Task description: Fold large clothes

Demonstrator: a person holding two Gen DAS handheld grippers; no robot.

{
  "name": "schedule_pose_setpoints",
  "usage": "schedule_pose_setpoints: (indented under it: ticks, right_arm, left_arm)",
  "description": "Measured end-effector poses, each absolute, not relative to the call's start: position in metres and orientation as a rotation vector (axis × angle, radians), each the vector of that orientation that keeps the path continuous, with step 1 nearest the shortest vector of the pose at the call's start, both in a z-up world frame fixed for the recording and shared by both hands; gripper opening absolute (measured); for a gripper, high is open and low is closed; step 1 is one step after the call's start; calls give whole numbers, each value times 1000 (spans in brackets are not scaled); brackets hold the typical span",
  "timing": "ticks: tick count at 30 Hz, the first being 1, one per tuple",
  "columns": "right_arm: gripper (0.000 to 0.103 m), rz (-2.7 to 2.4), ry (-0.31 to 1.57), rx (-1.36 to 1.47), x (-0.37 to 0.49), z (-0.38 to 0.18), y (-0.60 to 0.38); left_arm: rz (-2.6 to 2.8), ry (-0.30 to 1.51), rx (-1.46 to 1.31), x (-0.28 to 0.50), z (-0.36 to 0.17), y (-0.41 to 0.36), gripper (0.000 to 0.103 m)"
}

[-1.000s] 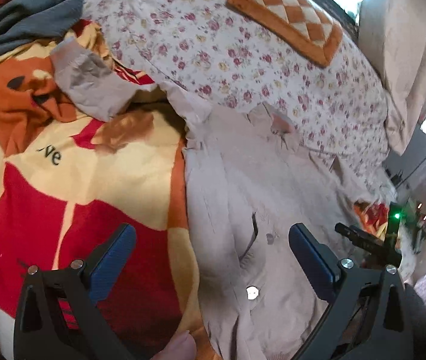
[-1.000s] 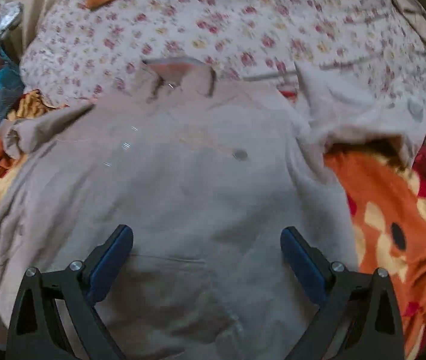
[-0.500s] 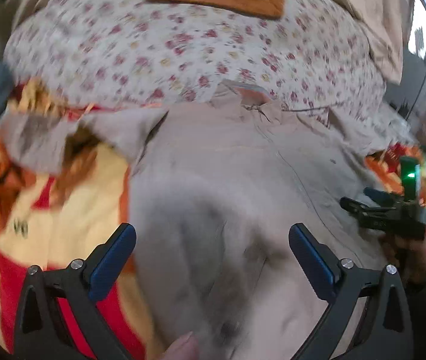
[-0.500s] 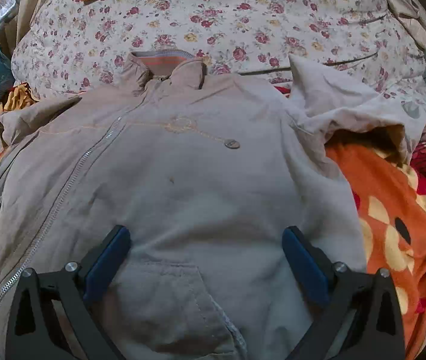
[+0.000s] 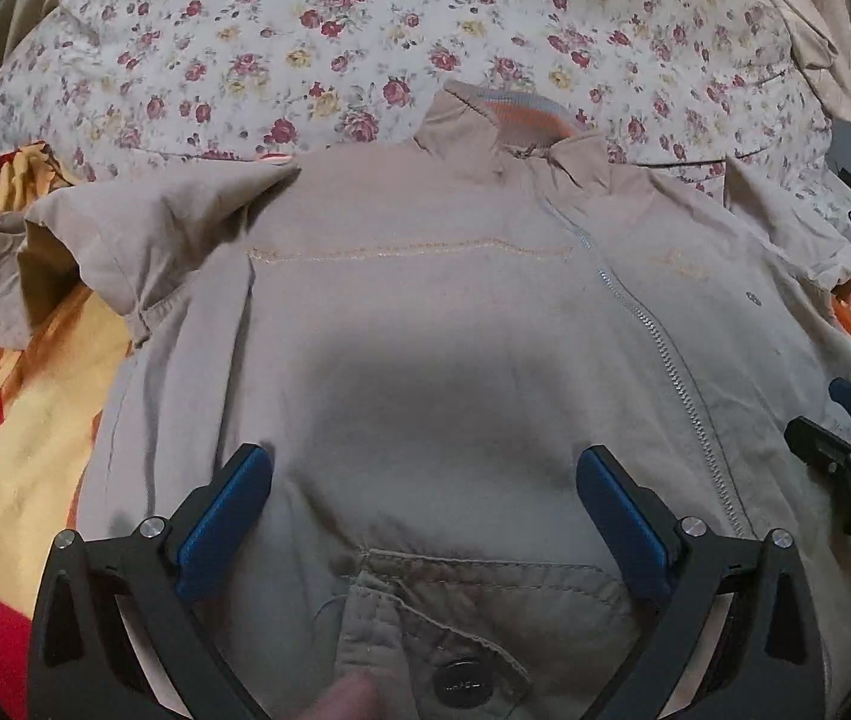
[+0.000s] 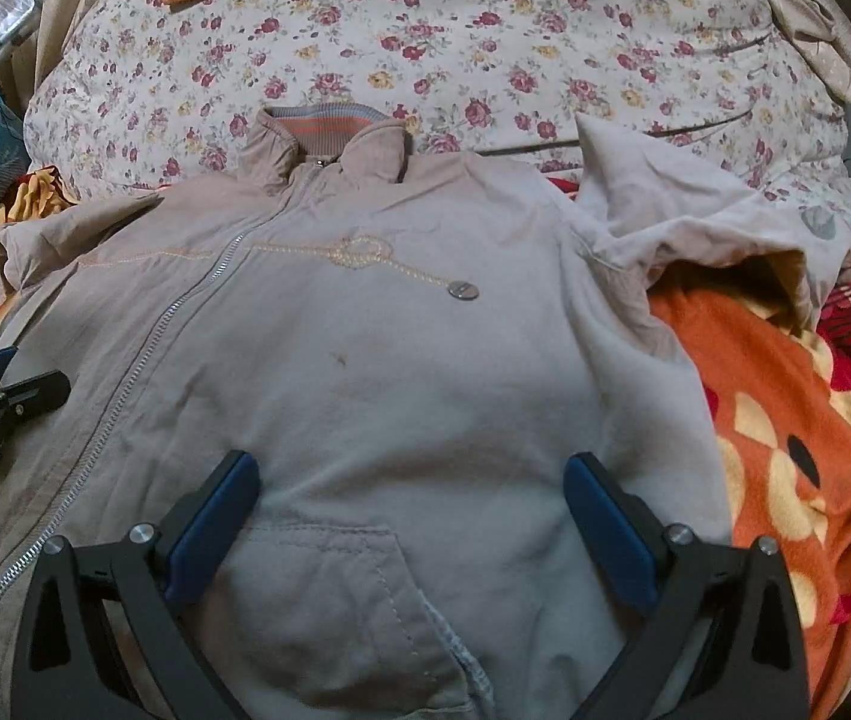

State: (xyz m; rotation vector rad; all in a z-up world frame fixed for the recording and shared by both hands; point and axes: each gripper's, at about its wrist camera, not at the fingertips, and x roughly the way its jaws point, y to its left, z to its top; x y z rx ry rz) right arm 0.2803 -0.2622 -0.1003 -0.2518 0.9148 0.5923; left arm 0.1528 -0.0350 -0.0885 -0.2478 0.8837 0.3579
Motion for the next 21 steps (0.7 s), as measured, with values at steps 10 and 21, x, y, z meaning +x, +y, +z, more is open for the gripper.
schedule_pose_setpoints:
  ticks: [10, 21]
  right_arm:
    - [103, 587, 917, -258, 280, -101, -262]
    - [103, 588, 915, -258, 281, -101, -262]
  left_arm:
    - [381, 885, -245, 154, -89, -36, 99]
    - [398, 888, -237, 154, -90, -37, 99]
